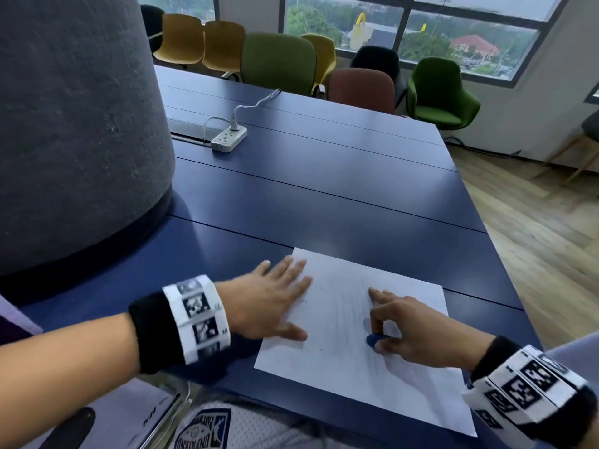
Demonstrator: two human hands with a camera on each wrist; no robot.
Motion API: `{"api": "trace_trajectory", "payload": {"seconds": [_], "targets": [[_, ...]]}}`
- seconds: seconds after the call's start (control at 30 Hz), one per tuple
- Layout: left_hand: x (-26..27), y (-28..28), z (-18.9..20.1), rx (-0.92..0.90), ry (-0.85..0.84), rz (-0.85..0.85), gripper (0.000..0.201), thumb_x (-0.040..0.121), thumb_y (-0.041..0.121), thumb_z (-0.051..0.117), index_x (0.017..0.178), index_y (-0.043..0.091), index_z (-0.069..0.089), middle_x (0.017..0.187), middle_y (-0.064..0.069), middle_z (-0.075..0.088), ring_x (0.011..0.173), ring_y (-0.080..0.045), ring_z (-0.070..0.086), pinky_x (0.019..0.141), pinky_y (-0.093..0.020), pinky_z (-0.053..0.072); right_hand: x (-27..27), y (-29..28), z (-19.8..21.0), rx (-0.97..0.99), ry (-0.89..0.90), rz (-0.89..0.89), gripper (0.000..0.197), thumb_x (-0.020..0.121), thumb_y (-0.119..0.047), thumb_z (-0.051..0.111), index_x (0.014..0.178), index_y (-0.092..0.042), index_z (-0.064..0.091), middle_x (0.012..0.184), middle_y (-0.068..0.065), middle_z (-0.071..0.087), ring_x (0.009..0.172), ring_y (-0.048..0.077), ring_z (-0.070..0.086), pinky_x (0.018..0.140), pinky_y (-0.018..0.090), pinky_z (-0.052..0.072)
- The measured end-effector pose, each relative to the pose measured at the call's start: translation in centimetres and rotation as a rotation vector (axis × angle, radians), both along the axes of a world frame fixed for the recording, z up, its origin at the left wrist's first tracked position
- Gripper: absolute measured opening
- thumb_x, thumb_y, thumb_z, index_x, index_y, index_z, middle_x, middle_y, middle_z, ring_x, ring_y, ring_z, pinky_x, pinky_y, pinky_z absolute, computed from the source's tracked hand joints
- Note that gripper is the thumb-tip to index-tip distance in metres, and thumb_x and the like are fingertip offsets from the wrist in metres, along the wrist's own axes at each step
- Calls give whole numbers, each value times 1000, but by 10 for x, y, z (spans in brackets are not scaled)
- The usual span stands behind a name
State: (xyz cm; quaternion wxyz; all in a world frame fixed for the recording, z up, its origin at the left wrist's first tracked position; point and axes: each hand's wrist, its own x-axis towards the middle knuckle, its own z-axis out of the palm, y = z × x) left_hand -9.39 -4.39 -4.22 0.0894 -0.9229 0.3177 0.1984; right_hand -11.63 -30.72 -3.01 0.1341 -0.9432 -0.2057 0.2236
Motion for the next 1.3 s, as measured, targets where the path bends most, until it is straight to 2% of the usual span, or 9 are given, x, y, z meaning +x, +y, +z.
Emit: {"api": "trace_trajectory", "payload": {"seconds": [0.13, 0.2, 0.33, 0.47, 0.67, 0.77, 0.87, 1.07, 1.3], "targets": [[-56, -18, -30, -40, 13, -336, 95, 82, 77, 2, 154, 19, -16, 154, -6, -33, 141, -25, -34, 118, -50, -13, -1, -1, -3, 16, 7, -1, 23, 88, -32, 67, 72, -29, 50, 162, 7, 14, 149, 18, 14, 114, 22, 21], [-69, -14, -41, -75, -78, -403, 87, 90, 75, 3, 155, 19, -13, 158, -5, -27, 145, -25, -26, 114, -53, -13, -1, -2, -3, 22, 6, 2, 21, 88, -32, 67, 74, -29, 52, 162, 6, 12, 150, 17, 12, 115, 22, 20], [-60, 4, -34, -38, 115, -139, 97, 75, 81, -1, 145, 22, -32, 144, 3, -48, 133, -14, -46, 116, -45, -21, -2, 0, 0, 27, 13, -10, 24, 88, -30, 67, 72, -29, 50, 162, 4, 11, 150, 17, 11, 113, 22, 20], [-41, 18, -25, 44, 40, 55, 105, 64, 82, -16, 142, 15, -35, 150, -5, -43, 137, -19, -41, 119, -43, -15, -4, 1, 0, 30, 18, -24, 25, 89, -28, 67, 72, -29, 49, 162, 4, 10, 150, 17, 10, 112, 21, 19], [-71, 5, -26, -69, 146, -329, 87, 84, 77, 0, 150, 26, -28, 148, 6, -44, 135, -9, -45, 110, -44, -30, -3, 1, 0, 29, 21, -24, 16, 88, -28, 67, 79, -26, 55, 162, 4, 10, 150, 16, 9, 114, 22, 19], [-66, 20, -30, -6, 103, -158, 90, 89, 78, 9, 146, 22, -31, 149, 3, -44, 135, -13, -44, 112, -44, -28, -2, -1, -3, 37, 26, -18, 18, 88, -27, 68, 77, -27, 54, 162, 6, 11, 150, 18, 10, 116, 24, 20], [-50, 26, -26, 104, -3, 34, 104, 70, 83, -13, 145, 14, -32, 151, -4, -41, 136, -21, -42, 116, -40, -22, -2, -1, -4, 42, 32, -19, 23, 87, -27, 68, 72, -29, 50, 162, 7, 10, 150, 19, 9, 117, 26, 20], [-55, -10, -25, -54, 94, -323, 94, 80, 78, 2, 149, 22, -28, 151, 2, -41, 138, -13, -41, 114, -41, -25, -1, -1, -7, 47, 36, -22, 18, 87, -27, 68, 75, -27, 54, 162, 7, 10, 150, 18, 8, 118, 27, 21], [-28, -1, -19, 71, -8, -14, 110, 65, 82, -11, 147, 11, -29, 153, -6, -39, 141, -18, -35, 119, -41, -17, 0, -2, -7, 45, 30, -26, 13, 88, -25, 68, 79, -23, 57, 162, 5, 9, 150, 17, 6, 117, 25, 19]]}}
